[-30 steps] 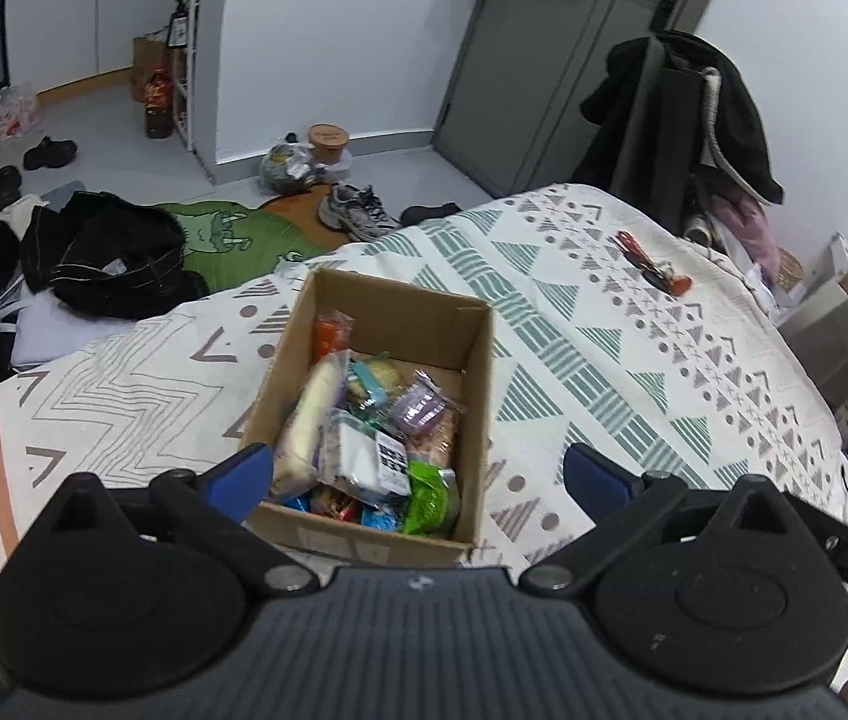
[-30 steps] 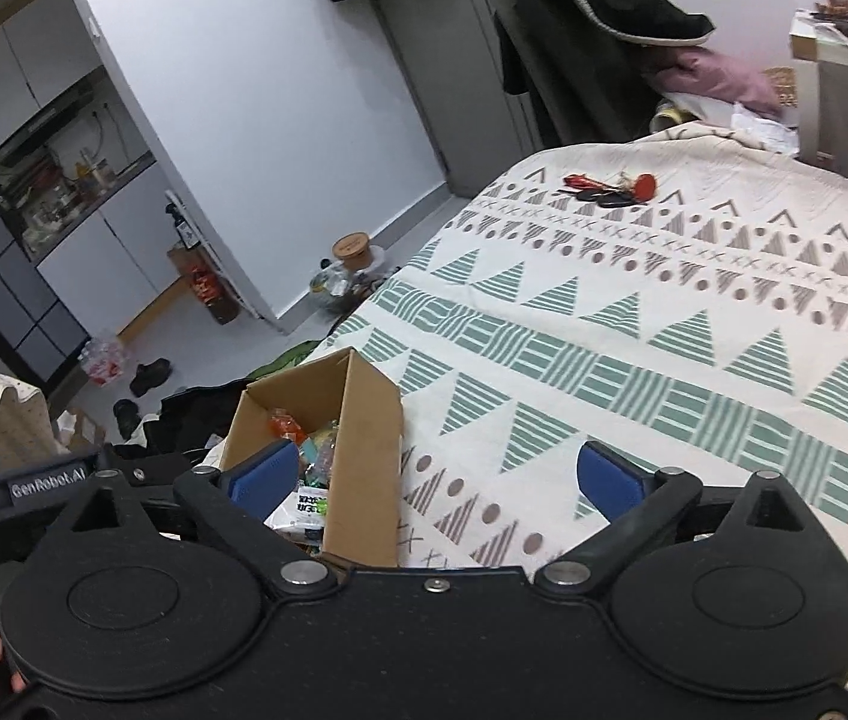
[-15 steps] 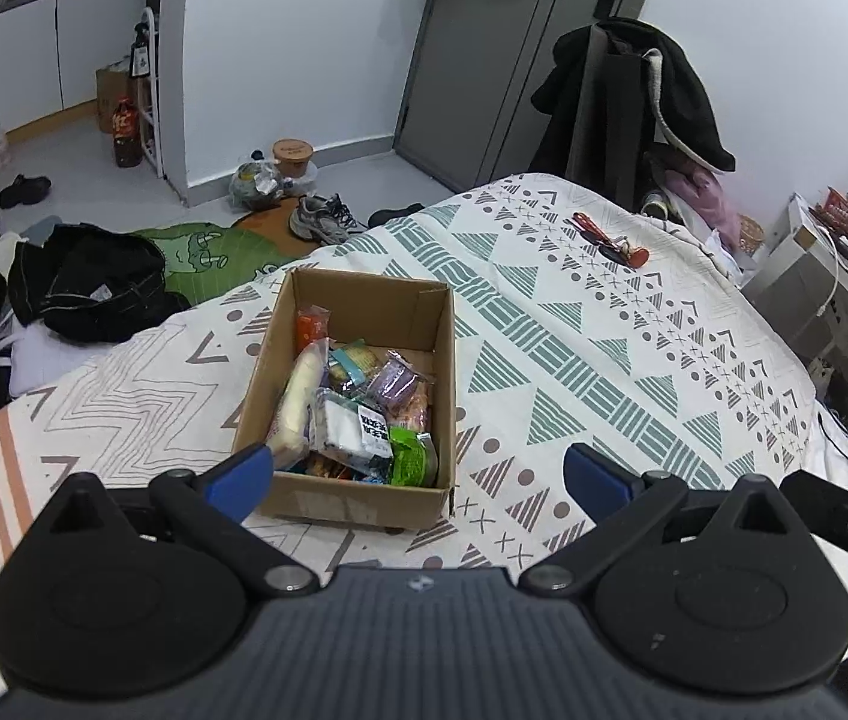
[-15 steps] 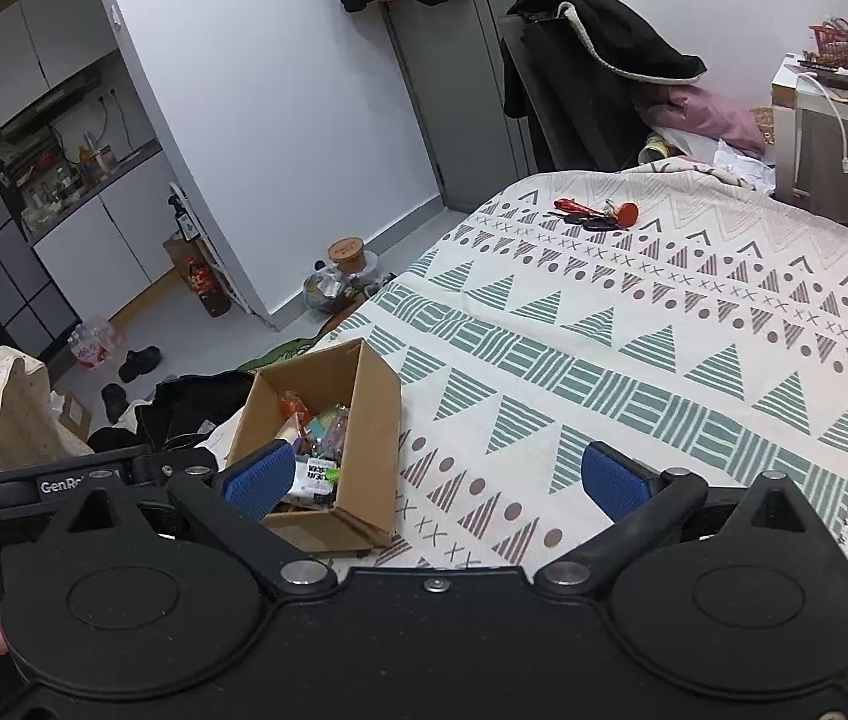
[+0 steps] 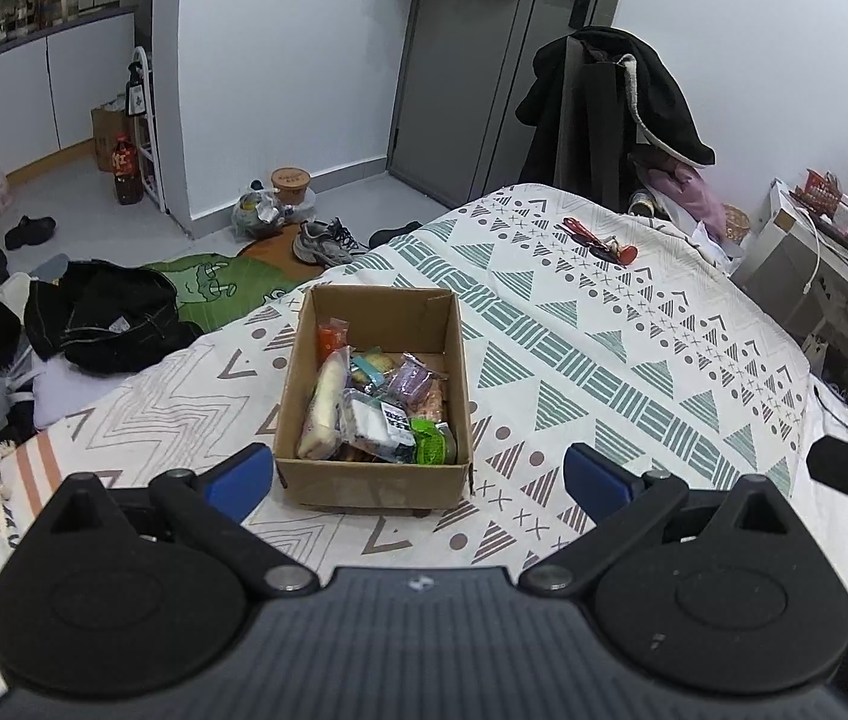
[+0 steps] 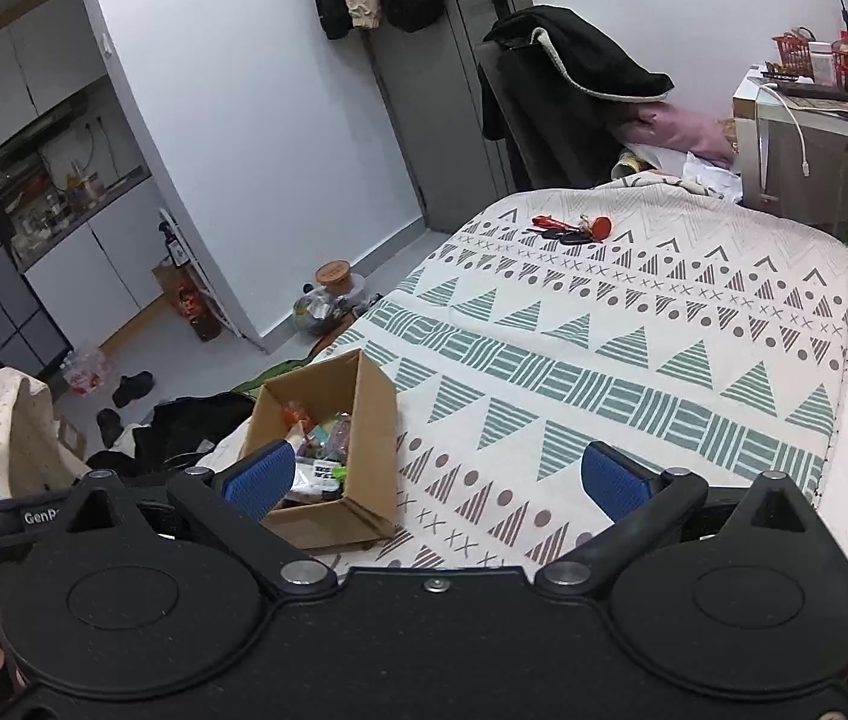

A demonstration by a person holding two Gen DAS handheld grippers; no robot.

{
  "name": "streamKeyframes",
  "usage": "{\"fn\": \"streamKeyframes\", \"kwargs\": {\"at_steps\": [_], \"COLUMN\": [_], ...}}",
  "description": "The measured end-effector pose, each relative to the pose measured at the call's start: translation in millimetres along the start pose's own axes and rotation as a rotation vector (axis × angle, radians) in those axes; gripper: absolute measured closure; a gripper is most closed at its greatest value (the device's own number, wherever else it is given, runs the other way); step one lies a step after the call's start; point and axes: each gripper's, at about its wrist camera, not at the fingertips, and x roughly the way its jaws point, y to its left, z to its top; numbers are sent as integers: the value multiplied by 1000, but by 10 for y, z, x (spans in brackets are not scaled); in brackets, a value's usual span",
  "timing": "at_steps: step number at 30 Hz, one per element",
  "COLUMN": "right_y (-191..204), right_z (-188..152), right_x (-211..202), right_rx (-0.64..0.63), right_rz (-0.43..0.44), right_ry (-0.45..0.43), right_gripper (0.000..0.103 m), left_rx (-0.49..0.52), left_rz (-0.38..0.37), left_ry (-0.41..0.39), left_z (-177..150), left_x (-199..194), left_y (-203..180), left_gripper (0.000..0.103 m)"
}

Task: Organize snacks

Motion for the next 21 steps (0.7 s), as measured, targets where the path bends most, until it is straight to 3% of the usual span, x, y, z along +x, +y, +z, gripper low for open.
{"fn": "streamKeyframes", "kwargs": {"at_steps": [21], "right_y": [184], "right_z": [-155], "right_x": [-50], "right_rx": [-69], "right_rz": [21], "right_ry": [44], "right_gripper": [0], "left_rx": [66], "left_rz": [50], "left_ry": [-5], "left_z": [-107], "left_x": [-198], "left_y": [105], "left_gripper": [0]}}
